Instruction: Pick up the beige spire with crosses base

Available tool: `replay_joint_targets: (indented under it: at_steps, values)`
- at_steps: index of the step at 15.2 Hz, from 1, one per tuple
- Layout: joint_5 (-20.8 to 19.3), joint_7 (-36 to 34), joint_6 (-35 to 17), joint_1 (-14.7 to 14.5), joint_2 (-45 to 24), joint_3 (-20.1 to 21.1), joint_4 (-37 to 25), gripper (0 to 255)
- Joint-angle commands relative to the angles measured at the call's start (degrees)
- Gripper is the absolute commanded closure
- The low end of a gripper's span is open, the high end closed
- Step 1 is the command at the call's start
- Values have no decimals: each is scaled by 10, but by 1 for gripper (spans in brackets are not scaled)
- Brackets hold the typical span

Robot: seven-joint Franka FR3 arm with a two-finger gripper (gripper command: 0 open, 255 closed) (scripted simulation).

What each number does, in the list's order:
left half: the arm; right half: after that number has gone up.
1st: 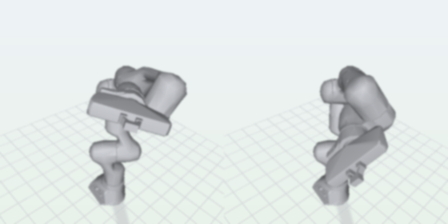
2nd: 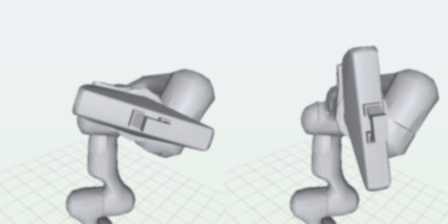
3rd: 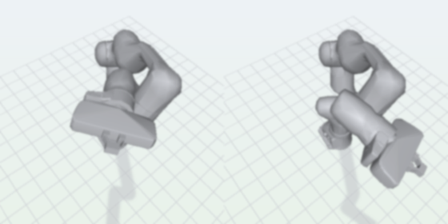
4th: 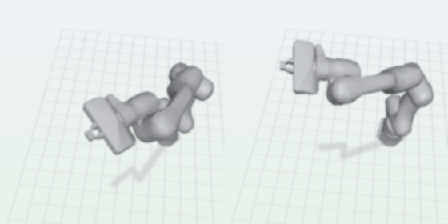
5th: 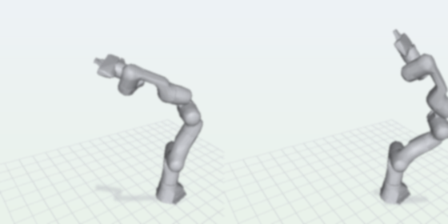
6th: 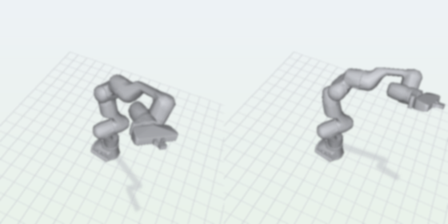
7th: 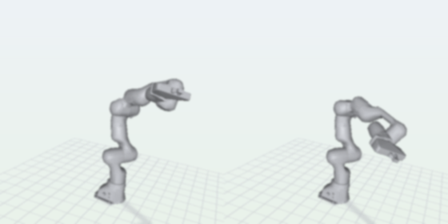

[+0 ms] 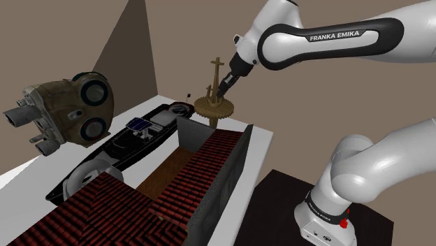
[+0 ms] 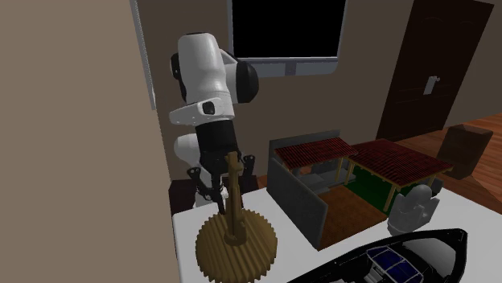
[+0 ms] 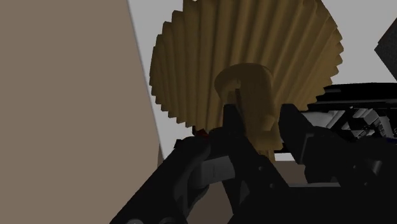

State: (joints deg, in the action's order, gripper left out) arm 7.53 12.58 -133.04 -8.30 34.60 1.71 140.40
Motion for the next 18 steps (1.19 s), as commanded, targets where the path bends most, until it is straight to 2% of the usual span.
replay_joint_targets:
  at_steps: [1, 8, 18]
  values:
    - [0, 0, 0, 0, 0, 0, 0, 255]
    - [0, 0, -1, 0, -1, 0, 0, 255]
    - [-6, -8, 76, 3, -1, -1, -77, 255]
